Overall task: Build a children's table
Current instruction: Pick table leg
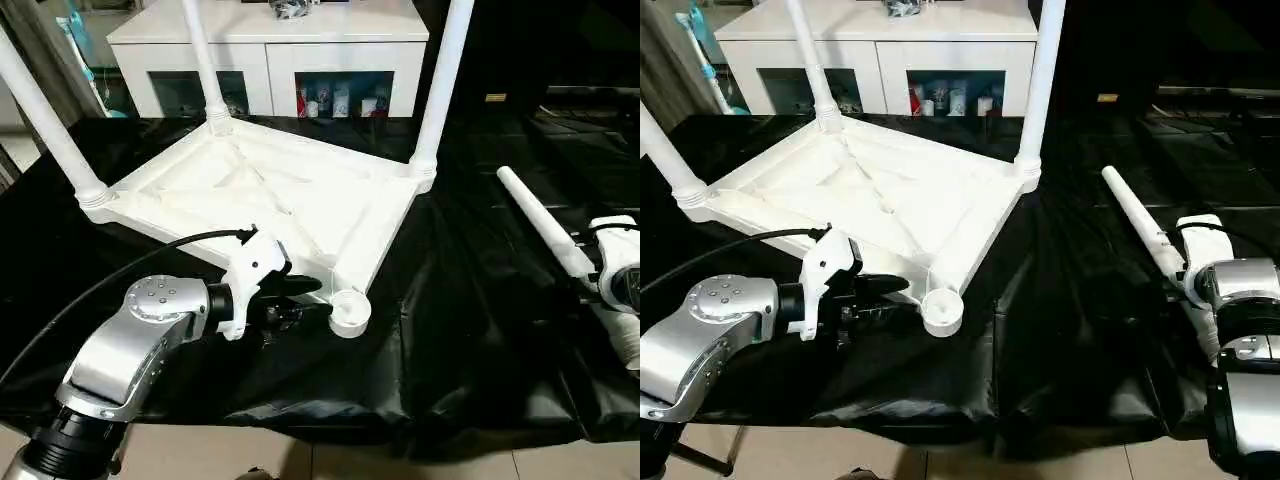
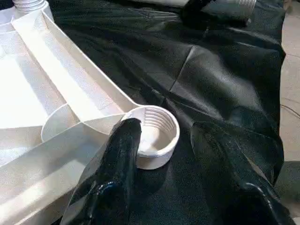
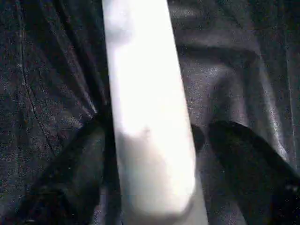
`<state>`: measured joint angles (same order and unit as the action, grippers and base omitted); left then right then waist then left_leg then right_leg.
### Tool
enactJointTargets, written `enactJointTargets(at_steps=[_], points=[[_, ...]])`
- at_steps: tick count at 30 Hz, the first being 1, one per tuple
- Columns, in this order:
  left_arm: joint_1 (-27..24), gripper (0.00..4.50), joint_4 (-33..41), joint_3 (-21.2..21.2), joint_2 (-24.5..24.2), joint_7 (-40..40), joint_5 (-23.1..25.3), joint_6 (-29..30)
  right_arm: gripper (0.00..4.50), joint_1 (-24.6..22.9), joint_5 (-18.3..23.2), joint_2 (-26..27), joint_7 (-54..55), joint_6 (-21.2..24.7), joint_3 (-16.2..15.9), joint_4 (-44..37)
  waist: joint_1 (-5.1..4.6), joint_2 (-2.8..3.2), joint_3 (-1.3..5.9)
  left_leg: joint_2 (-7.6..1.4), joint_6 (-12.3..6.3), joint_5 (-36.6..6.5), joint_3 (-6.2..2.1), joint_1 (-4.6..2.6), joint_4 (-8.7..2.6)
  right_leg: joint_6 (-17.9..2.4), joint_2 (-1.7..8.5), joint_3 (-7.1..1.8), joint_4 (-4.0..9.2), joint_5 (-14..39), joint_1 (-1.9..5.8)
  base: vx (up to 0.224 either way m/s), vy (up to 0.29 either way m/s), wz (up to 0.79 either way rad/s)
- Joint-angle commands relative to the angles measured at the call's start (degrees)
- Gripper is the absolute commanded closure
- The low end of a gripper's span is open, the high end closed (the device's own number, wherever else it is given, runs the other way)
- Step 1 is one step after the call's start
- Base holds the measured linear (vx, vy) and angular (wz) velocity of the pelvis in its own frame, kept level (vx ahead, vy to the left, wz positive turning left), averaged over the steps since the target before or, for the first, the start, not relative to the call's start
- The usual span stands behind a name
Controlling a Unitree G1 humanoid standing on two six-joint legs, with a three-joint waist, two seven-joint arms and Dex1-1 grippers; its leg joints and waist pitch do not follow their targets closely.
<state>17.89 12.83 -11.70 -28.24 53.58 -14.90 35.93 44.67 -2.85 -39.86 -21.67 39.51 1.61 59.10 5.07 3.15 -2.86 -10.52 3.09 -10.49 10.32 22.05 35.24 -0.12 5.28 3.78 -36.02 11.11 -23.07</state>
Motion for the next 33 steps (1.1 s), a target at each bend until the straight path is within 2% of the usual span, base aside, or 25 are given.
enactJointTargets(at_steps=[1,4,7,12,13,14,16,20,22,23,26,28,29,30,31,33], points=[[0.3,2.39,1.2,-0.2,-0.7,0.4,0.0,0.4,1.27,0.5,-0.4,-0.4,0.6,0.0,0.1,1.1,-0.16,-1.31,3.83,-1.63,-2.42,-8.8,-0.2,-0.58,-3.42,-14.8,2.13,-1.91,4.13,9.7,2.85,0.0,0.0,0.0],[0.4,2.39,1.3,-0.2,-0.9,0.3,-0.1,0.5,1.35,0.4,-0.6,-0.2,1.0,-0.7,-0.1,1.7,-0.18,-1.23,3.82,-1.58,-2.32,-9.2,-0.18,-0.57,-3.4,-14.8,2.14,-1.9,4.17,9.7,2.85,0.0,0.0,0.0],[0.6,2.39,1.2,-0.5,-1.0,0.1,-0.3,0.5,1.72,0.2,-0.4,-0.1,1.3,-1.1,0.4,2.3,-0.23,-1.12,3.77,-1.59,-2.16,-9.7,-0.19,-0.6,-3.42,-14.8,2.13,-1.9,4.24,10.3,2.8,0.0,0.0,0.0],[0.9,2.39,1.0,-0.7,-0.9,-0.2,-0.4,0.4,2.08,-0.2,0.3,-0.2,2.4,-1.6,1.6,2.4,-0.28,-1.07,3.77,-1.59,-1.78,-10.4,-0.21,-0.68,-3.46,-14.7,2.08,-1.9,4.29,10.6,2.76,0.0,0.0,0.0],[1.0,2.39,0.9,-0.8,-0.8,-0.3,-0.4,0.3,2.18,-0.2,0.7,-0.2,2.9,-1.8,2.3,2.4,-0.28,-1.14,3.78,-1.58,-1.69,-10.6,-0.23,-0.65,-3.5,-14.5,2.14,-1.89,4.29,10.8,2.85,0.0,0.0,0.0],[1.4,2.39,0.3,-0.5,-0.2,-0.9,-0.3,0.0,2.18,-0.5,1.7,-0.1,4.5,-2.3,3.8,1.3,-0.27,-0.89,3.8,-1.59,-1.61,-10.5,-0.28,-0.67,-3.5,-14.5,2.15,-1.89,4.23,10.7,2.84,0.0,0.0,0.0],[2.2,2.39,-1.1,-0.1,1.0,-2.5,0.3,-0.6,2.43,-1.0,3.2,0.3,7.7,-2.9,6.5,-0.7,-0.3,-0.78,3.83,-1.52,-1.47,-10.1,-0.24,-0.72,-3.49,-14.4,2.08,-1.95,4.29,9.6,2.83,0.0,0.0,0.0],[2.8,2.39,-2.2,-0.4,1.1,-2.8,0.8,-0.8,2.57,-1.7,3.8,0.8,9.0,-2.8,7.5,-1.5,-0.34,-0.95,3.94,-1.37,-1.77,-9.5,-0.23,-0.58,-3.41,-14.3,2.02,-1.86,4.2,8.7,2.97,0.0,0.0,0.0],[2.9,2.39,-2.4,-0.6,1.0,-2.4,0.6,-0.9,2.7,-2.7,4.0,1.6,8.9,-2.8,7.6,-2.6,-0.45,-0.41,4.02,-1.34,-1.84,-9.3,-0.32,-0.48,-3.36,-14.5,2.06,-1.75,4.12,8.0,3.09,0.0,0.0,0.0],[3.1,2.39,-2.4,-0.5,1.0,-2.4,0.5,-1.0,2.7,-2.9,4.2,1.7,8.9,-3.3,7.9,-3.2,-0.59,-0.54,3.97,-1.33,-1.9,-9.5,-0.27,-0.49,-3.38,-14.5,2.0,-1.73,4.25,8.2,3.04,0.0,0.0,0.0],[3.8,2.39,-2.5,0.2,1.4,-3.0,0.1,-1.1,2.73,-3.3,6.0,2.0,9.7,-8.8,10.5,-7.4,-0.78,-0.55,3.92,-1.41,-1.79,-11.3,-0.3,-0.65,-3.48,-13.8,2.22,-1.75,4.53,10.5,3.01,0.0,0.0,0.0],[4.6,2.39,-2.7,1.0,2.2,-3.9,-0.4,-1.2,2.74,-3.2,8.0,2.8,12.0,-11.9,13.6,-11.9,-1.06,-0.64,3.92,-1.39,-1.94,-10.9,-0.37,-0.6,-3.55,-13.4,2.13,-1.77,4.47,10.7,2.96,0.0,0.0,0.0],[4.7,2.39,-2.8,1.2,2.4,-4.1,-0.5,-1.4,2.74,-3.2,8.3,3.0,12.7,-12.5,14.1,-12.7,-1.17,-0.67,3.93,-1.32,-2.09,-10.5,-0.35,-0.58,-3.54,-13.3,2.11,-1.81,4.47,10.6,3.02,0.0,0.0,0.0],[4.9,2.39,-2.9,1.5,2.7,-4.3,-0.7,-1.5,2.74,-3.1,8.6,3.2,13.4,-13.3,14.7,-13.3,-1.11,-0.42,3.99,-1.31,-2.19,-10.2,-0.42,-0.59,-3.51,-13.3,2.16,-1.79,4.4,10.4,3.02,0.0,0.0,0.0],[5.9,2.39,-3.5,2.8,4.1,-5.6,-1.6,-1.9,2.74,-2.7,9.8,4.1,15.3,-17.9,16.9,-16.1,-1.27,-0.4,4.03,-1.24,-2.51,-9.3,-0.31,-0.52,-3.42,-13.4,2.16,-1.83,4.44,9.4,3.04,0.0,0.0,0.0],[7.4,2.39,-4.3,4.9,6.7,-7.8,-3.1,-2.1,2.74,-2.4,12.2,5.9,16.1,-24.5,19.9,-20.3,-1.35,-0.44,4.08,-1.19,-2.76,-9.2,-0.23,-0.42,-3.35,-13.3,2.19,-1.82,4.44,9.0,3.07,0.0,0.0,0.0]])
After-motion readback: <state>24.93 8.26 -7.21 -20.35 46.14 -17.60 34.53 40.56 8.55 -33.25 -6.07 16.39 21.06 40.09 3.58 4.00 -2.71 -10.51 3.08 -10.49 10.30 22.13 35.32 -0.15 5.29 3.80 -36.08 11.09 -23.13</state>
